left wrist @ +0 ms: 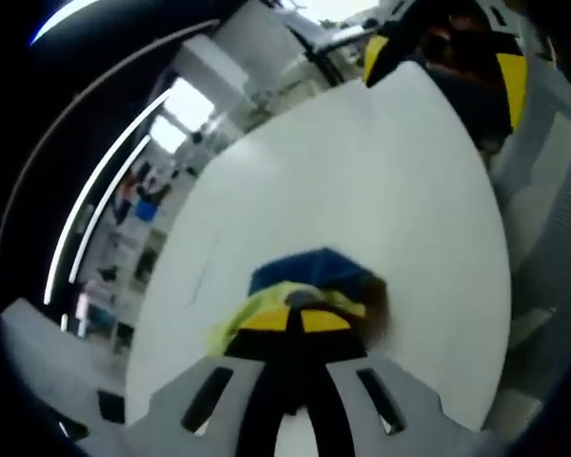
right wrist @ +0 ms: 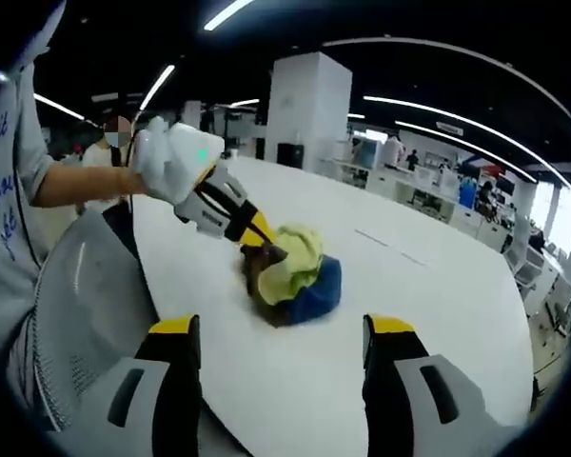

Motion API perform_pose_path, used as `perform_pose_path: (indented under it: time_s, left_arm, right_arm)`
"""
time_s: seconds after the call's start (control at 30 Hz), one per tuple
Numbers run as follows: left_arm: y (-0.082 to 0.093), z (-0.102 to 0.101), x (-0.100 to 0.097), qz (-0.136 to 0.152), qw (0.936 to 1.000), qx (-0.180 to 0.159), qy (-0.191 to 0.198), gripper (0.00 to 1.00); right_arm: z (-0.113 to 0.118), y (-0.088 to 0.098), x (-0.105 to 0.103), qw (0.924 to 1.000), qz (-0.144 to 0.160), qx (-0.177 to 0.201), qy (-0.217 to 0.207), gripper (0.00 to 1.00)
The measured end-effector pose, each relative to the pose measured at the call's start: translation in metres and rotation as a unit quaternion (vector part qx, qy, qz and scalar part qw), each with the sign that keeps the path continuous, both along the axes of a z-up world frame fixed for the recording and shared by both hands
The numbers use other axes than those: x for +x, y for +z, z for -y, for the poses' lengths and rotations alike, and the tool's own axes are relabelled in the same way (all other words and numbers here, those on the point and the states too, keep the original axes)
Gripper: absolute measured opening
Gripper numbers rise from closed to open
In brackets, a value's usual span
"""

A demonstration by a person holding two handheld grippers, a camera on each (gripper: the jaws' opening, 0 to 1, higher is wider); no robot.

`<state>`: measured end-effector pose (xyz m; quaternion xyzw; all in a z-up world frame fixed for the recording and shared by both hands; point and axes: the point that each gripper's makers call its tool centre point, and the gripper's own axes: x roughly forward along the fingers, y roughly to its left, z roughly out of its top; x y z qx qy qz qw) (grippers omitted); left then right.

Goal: Fold the garment on the visible template until the final outline fits inside the template.

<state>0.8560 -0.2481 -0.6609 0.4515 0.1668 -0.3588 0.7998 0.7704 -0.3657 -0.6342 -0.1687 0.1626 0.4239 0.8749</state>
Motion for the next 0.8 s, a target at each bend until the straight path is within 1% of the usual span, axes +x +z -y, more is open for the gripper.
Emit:
perform_pose_path:
  time_s: [0.03, 0.1, 0.17, 0.27, 0.4, 0.53, 0.67, 0.73, 0.8]
  left_arm:
    - [0.002, -0.002, 0.001, -0.002, 1.0, -0.002, 0.002, 0.0]
    - [0.006, -0.004, 0.003, 0.002, 1.0, -0.004, 0.005, 0.0]
    - [0.013, -0.006, 0.006, 0.003, 0.9999, -0.01, 0.009, 0.0]
    - [0.02, -0.008, 0.011, 0.005, 0.9998, -0.016, 0.014, 0.0]
    - [0.029, -0.009, 0.02, 0.009, 0.9997, -0.016, 0.018, 0.0]
    - [0.036, -0.011, 0.027, 0.013, 0.9995, -0.017, 0.022, 0.0]
    - [0.04, -0.012, 0.031, 0.018, 0.9995, -0.012, 0.022, 0.0]
    - [0.041, -0.012, 0.033, 0.021, 0.9995, -0.009, 0.021, 0.0]
    - [0.041, -0.012, 0.034, 0.019, 0.9996, -0.008, 0.022, 0.0]
  right_arm:
    - [-0.002, -0.004, 0.001, 0.9999, 0.003, -0.011, 0.011, 0.64]
    - [-0.006, -0.007, 0.002, 0.9997, 0.0, -0.015, 0.018, 0.6]
    - [-0.016, -0.008, 0.0, 0.999, 0.002, -0.01, 0.044, 0.55]
    - [-0.026, -0.012, 0.003, 0.9985, -0.004, -0.002, 0.054, 0.53]
    - [-0.036, -0.017, 0.012, 0.9978, 0.006, 0.005, 0.065, 0.48]
    - [-0.041, -0.022, 0.02, 0.9971, 0.015, 0.007, 0.075, 0.45]
    - [-0.043, -0.03, 0.028, 0.9965, 0.011, 0.007, 0.082, 0.41]
    - [-0.046, -0.035, 0.032, 0.9961, 0.0, 0.018, 0.086, 0.39]
    - [-0.047, -0.039, 0.039, 0.9965, 0.006, 0.02, 0.081, 0.37]
